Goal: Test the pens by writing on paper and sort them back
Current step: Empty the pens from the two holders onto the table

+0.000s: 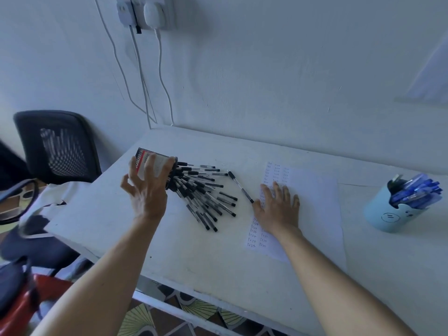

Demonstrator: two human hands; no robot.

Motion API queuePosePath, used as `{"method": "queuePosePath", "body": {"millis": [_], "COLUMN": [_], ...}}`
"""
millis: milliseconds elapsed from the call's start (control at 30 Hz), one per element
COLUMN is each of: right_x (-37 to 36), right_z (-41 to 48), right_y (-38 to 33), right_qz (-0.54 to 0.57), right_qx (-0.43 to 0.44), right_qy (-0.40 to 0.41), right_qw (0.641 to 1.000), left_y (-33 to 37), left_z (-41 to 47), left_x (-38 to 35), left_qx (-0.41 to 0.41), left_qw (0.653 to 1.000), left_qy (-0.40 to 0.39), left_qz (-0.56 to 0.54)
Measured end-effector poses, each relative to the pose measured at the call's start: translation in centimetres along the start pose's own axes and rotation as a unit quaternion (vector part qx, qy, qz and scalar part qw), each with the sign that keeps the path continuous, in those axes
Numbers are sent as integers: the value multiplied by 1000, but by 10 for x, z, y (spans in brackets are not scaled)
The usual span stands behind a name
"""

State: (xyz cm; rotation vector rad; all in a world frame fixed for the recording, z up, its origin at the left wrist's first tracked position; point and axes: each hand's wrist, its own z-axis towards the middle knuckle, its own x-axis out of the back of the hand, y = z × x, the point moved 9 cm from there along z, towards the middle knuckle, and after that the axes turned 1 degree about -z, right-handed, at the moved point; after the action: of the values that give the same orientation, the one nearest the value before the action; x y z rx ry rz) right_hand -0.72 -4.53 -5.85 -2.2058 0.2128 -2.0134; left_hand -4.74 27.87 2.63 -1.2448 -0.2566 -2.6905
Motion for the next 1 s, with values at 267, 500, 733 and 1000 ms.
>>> {"method": "queuePosePath", "body": {"millis": [267,500,733,1000], "right_x": [1,3,1,5], "right_z": [-1,-2,-1,2], "right_y": [0,-1,1,4], "right_qz": [3,3,15,63], "right_qx": [2,4,2,-1], "right_qy": [8,13,4,-4], "right_qw": [1000,1000,1000,998], "left_y": [-17,-35,-10,75], "left_z": [11,12,19,24], "left_x": [17,22,17,7], "left_qx": [39,90,66,-3], "left_qw": [998,996,994,948], "left_qy": [46,15,-5,-74], "left_qz": [17,18,-92,-310]}}
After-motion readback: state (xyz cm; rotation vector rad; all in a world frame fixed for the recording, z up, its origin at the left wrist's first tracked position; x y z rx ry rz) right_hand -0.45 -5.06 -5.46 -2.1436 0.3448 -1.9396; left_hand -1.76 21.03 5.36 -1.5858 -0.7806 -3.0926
